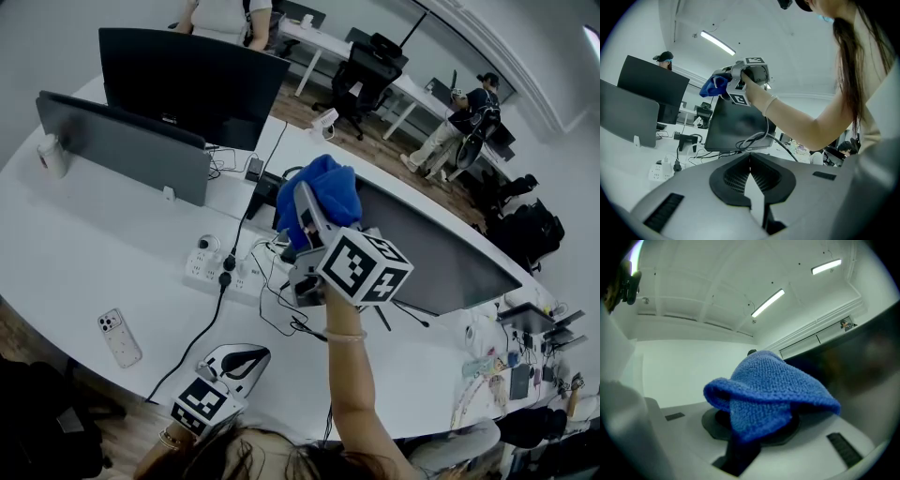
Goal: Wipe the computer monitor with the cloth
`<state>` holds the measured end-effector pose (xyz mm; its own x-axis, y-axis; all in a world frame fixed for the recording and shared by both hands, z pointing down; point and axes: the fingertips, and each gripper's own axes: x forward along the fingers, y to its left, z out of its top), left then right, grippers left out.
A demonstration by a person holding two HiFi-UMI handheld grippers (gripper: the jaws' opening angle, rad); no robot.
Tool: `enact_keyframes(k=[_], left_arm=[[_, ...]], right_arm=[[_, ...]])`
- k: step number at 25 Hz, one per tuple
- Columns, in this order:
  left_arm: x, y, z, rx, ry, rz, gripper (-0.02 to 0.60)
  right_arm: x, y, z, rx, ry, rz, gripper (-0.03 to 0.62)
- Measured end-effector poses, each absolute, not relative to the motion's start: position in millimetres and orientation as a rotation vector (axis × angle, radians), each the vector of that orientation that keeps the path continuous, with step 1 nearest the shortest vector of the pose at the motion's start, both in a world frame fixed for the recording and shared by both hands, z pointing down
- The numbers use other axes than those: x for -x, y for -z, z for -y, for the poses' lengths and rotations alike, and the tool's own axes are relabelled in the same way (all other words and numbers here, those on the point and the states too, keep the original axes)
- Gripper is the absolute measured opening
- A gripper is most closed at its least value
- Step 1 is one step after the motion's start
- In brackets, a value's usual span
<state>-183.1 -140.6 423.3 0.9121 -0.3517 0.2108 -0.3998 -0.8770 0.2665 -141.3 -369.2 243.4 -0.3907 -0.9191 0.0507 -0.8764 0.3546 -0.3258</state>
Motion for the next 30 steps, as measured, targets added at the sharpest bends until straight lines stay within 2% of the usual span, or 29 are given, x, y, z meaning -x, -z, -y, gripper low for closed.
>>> enact_keyframes(k=[30], left_arm=[[213.3,-411.2,134.3,-2.773,-0.211,0.634,0.009]], right_arm=[[131.3,-187.5,347.7,1.673,0.314,-2.336,0.097]])
